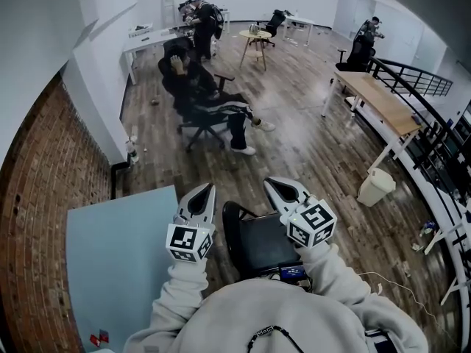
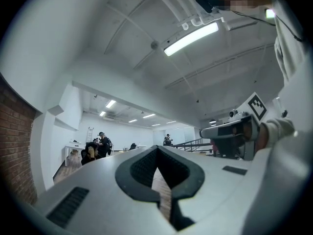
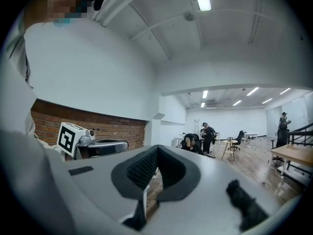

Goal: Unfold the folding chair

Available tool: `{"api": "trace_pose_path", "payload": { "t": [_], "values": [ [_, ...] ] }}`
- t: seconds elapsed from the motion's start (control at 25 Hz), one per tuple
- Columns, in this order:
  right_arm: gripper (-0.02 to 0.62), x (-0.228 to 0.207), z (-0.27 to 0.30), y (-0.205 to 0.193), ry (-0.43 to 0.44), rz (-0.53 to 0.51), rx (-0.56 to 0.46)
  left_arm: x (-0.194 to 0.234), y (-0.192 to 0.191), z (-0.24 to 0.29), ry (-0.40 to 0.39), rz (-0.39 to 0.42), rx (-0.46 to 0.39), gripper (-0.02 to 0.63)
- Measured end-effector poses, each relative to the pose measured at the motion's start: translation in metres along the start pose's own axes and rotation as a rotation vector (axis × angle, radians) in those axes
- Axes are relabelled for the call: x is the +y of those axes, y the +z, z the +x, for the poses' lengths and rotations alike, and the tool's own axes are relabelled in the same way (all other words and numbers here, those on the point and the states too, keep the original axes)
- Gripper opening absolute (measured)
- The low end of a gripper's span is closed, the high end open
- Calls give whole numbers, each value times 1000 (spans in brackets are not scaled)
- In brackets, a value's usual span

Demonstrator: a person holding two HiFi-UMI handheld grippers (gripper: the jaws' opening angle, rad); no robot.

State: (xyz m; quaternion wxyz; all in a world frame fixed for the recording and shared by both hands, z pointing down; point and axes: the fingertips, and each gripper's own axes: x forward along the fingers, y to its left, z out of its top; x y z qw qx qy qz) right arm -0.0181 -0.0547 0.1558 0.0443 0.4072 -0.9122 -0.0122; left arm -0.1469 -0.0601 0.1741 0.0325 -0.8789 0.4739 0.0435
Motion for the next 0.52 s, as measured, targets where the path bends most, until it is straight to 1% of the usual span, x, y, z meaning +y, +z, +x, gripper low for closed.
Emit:
{"api": "trace_pose_path", "payload": {
  "t": [0.2,0.52],
  "values": [
    [5,0,-5,4,-2,-5,-3,-10,5,2,-18,21,-6,6],
    [5,3,-15,-4,10,9,12,-19,1,-5,-19,2,-1,6]
  ]
}}
